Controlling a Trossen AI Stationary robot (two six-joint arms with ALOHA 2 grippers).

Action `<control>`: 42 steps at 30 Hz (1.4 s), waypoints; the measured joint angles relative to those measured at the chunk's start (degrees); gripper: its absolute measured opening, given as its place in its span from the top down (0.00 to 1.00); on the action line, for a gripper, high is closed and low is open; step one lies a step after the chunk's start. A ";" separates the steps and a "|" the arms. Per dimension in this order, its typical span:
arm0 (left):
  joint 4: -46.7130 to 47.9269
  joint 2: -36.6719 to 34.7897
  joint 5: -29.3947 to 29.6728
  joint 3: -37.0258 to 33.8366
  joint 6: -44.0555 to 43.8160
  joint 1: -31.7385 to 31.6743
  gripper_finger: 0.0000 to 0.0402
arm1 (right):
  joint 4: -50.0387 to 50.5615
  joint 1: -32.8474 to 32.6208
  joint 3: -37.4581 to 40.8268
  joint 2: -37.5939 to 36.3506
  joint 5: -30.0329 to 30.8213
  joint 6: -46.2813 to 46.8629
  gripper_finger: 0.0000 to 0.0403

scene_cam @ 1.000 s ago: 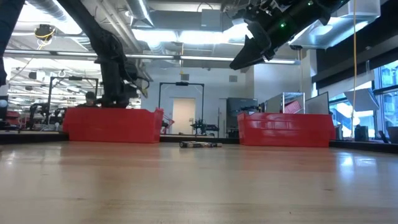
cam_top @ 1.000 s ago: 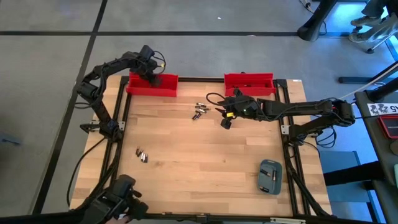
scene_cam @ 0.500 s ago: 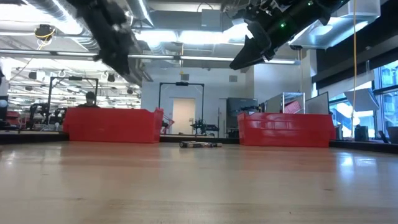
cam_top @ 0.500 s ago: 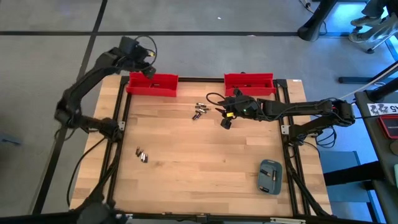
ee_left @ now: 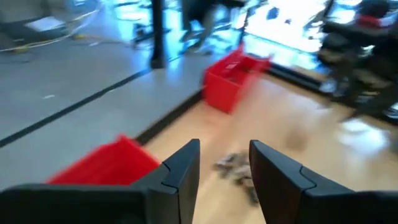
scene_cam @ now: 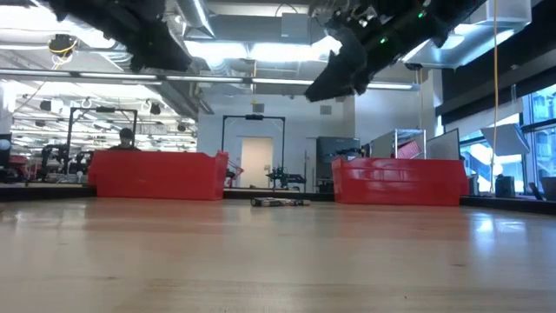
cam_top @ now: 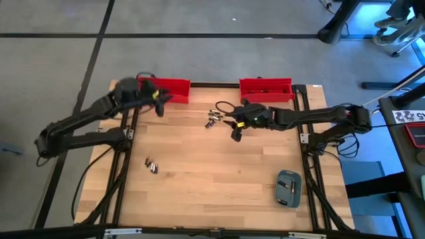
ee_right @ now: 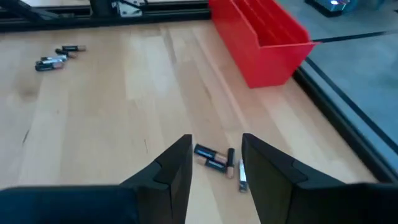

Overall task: Sort batteries
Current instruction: Put the small black battery into the right red bin

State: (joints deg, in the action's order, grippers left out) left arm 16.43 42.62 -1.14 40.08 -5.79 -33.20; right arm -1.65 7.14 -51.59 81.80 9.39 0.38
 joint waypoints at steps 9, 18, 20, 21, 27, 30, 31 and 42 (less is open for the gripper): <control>-12.51 -2.39 4.24 -14.96 -8.66 13.72 0.72 | -5.14 1.83 0.02 11.82 -0.48 -0.58 0.63; -16.06 -2.13 10.08 -20.05 -13.99 19.66 0.74 | -4.81 14.31 0.00 16.47 -11.55 -10.31 0.50; -16.13 -2.13 11.07 -20.05 -13.99 20.25 0.74 | -5.37 16.87 0.00 17.95 -16.12 -12.47 0.48; -16.38 -2.13 11.49 -20.05 -13.92 20.45 0.74 | -5.39 17.81 0.00 18.67 -18.36 -13.30 0.47; -19.50 -2.11 12.60 -20.02 -12.02 20.52 0.74 | -9.13 18.45 0.00 23.69 -19.12 -19.32 0.45; -21.08 -2.11 12.72 -20.02 -10.16 20.52 0.74 | -11.36 18.45 0.00 25.64 -18.05 -20.02 0.46; -21.32 -2.10 12.86 -20.02 -9.61 20.52 0.74 | -11.80 18.45 0.00 26.22 -18.20 -20.03 0.47; -26.46 -2.07 15.80 -20.02 -4.75 20.47 0.74 | -10.77 19.09 -0.04 27.48 -19.58 -19.94 0.65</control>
State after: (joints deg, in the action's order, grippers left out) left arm -10.03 40.56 14.66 20.05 -10.54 -12.73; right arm -12.43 26.23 -51.63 109.28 -10.19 -19.56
